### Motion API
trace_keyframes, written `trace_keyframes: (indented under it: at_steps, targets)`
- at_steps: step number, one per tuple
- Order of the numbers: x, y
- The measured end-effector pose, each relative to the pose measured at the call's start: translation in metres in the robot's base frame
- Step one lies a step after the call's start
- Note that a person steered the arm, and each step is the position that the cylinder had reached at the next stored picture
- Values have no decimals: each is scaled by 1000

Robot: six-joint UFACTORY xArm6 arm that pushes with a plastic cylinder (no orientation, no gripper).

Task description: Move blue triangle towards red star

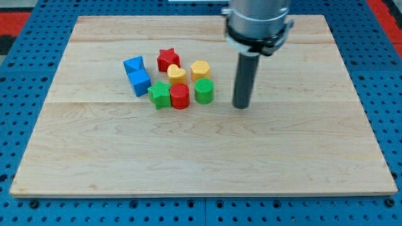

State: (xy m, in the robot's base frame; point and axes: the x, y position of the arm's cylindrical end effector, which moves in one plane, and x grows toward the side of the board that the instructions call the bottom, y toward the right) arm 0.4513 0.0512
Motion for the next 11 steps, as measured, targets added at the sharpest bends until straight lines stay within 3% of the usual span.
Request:
trace_keyframes:
  at_steps: [2,4,6,9,11]
  targets:
    - [-19,-23]
    - [42,-37]
    - [40,-133]
    - [-29,-224]
    - [-74,-232]
